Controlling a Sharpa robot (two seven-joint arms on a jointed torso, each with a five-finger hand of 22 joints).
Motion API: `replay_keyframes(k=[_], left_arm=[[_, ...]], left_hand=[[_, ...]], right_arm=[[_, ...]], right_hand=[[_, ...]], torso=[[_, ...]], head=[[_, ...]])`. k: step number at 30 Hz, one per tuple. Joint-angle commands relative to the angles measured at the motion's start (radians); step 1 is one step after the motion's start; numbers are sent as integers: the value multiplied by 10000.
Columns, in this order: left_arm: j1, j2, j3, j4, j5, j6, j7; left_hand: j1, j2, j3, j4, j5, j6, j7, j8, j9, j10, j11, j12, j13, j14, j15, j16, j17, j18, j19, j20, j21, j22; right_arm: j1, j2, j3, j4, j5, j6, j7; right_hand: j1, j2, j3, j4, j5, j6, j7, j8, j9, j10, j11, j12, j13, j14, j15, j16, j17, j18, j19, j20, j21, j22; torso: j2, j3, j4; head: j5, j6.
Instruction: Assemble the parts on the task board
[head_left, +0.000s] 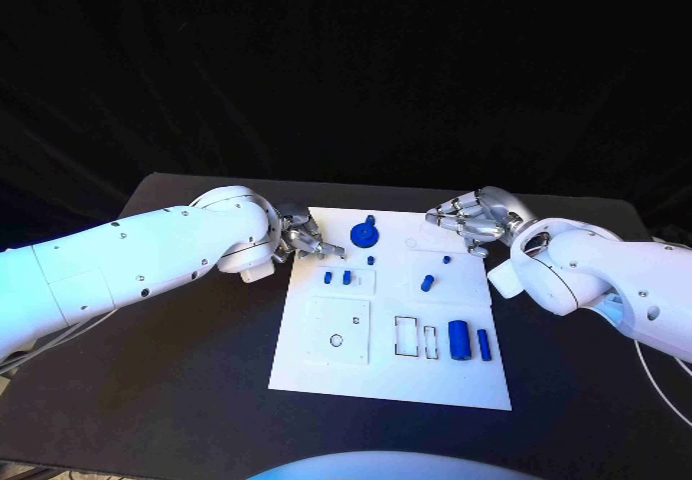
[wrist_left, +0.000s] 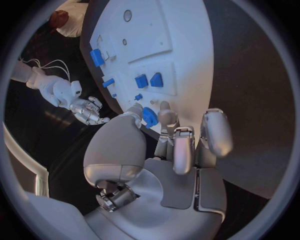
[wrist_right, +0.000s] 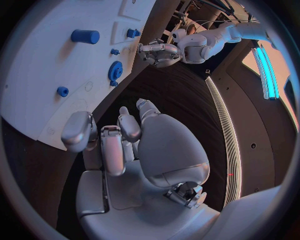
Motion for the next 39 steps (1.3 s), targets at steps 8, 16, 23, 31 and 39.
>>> replay_keyframes(k=[8, 16, 23, 31, 39], left_arm=[[-16, 210, -31, 108, 539, -1320, 3780], [-132, 633, -118, -162, -1192, -2086, 5062], [-237, 971, -190, -432, -2246, -1877, 5067], [-312, 1368, -268, -802, -3422, -1539, 4535], [-398, 1698, -277, -1109, -4006, -1123, 4036]], left_hand=[[4130, 391, 1295, -1137, 120, -1063, 866, -1185, -1474, -3056, 835, -3272, -2790, -2916, 703, -5991, -3680, 923, -3167, 645, -5787, -3842], [4057, -875, 1651, -906, -424, 168, 887, -3100, -3844, -2153, 1001, -5776, -5344, -2805, 892, -7702, -5397, 952, -2727, 858, -6839, -4765], [4609, -737, 1302, -1239, -454, 558, 859, -3600, -4551, -1979, 1026, -6398, -6123, -2618, 847, -7894, -5712, 953, -2302, 823, -7272, -5201], [4699, -722, 1375, -1411, -433, 989, 787, -3892, -5042, -1526, 946, -6732, -6677, -1589, 750, -6078, -4349, 935, -1674, 709, -6981, -5019], [4594, -782, 1334, -1415, -441, 1128, 759, -4071, -5301, -1681, 981, -7056, -7017, -1341, 772, -5309, -3904, 919, -1458, 710, -6777, -4812]], right_arm=[[-9, -2, -1, -21, -6, -73, 146], [-10, 34, -1, -24, 210, 35, 334], [-10, 46, -1, -36, 283, 64, 365], [-11, 67, -1, -53, 299, 81, 372], [-13, 100, -1, -65, 245, 62, 385]], right_hand=[[106, 20, 5, -34, 54, -55, 23, -64, 0, -45, 5, -29, 1, 688, 43, -53, 1220, 139, -60, 21, -61, -4], [105, 15, -6, -17, 10, -62, 29, -57, 3, -69, 10, -57, -29, 682, 49, -68, 1204, 144, -79, 26, -92, -39], [100, 29, -5, -5, -9, -62, 30, -55, 4, -49, 12, -31, -6, 690, 50, -48, 1235, 138, -64, 28, -80, -10], [99, 31, -5, -4, -10, -62, 30, -55, 5, -46, 12, -28, -2, 691, 50, -46, 1239, 138, -63, 28, -79, -7], [96, 48, -1, 6, -17, -62, 30, -53, 5, -42, 12, -24, -1, 690, 51, -49, 1235, 139, -66, 29, -85, -17]], torso=[[-3, -5, 11], [15, -5, -9], [4, -17, 6], [2, -12, 12], [4, -17, 8]], head=[[-77, 115], [-115, 271], [-184, 277], [-180, 284], [-207, 285]])
